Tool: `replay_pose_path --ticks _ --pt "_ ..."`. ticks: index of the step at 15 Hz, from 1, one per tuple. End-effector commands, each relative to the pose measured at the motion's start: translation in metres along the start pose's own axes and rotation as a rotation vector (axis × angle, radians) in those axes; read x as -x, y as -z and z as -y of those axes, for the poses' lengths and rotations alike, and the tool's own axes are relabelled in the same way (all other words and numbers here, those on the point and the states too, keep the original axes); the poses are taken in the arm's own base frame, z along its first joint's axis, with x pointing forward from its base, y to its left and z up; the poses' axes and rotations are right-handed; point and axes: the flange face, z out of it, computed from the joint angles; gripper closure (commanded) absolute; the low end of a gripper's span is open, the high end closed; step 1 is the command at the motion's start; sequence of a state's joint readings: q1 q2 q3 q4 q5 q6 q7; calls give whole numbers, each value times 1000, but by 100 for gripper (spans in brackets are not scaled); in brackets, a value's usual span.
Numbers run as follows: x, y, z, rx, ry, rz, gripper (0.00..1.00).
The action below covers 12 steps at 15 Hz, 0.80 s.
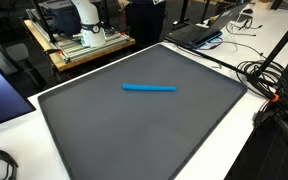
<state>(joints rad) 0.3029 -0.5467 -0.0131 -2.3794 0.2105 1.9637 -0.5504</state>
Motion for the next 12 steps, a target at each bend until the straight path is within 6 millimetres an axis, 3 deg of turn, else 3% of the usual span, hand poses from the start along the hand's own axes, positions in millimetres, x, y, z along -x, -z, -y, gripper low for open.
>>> replay_pose_path --ticks 1,4,6,12 --pt "10 1 -7 -81 107 6 0" --pt "16 0 -16 -109 148 24 0" --pt "23 -1 -25 -113 157 29 26" --pt "13 -4 -20 -104 165 43 69"
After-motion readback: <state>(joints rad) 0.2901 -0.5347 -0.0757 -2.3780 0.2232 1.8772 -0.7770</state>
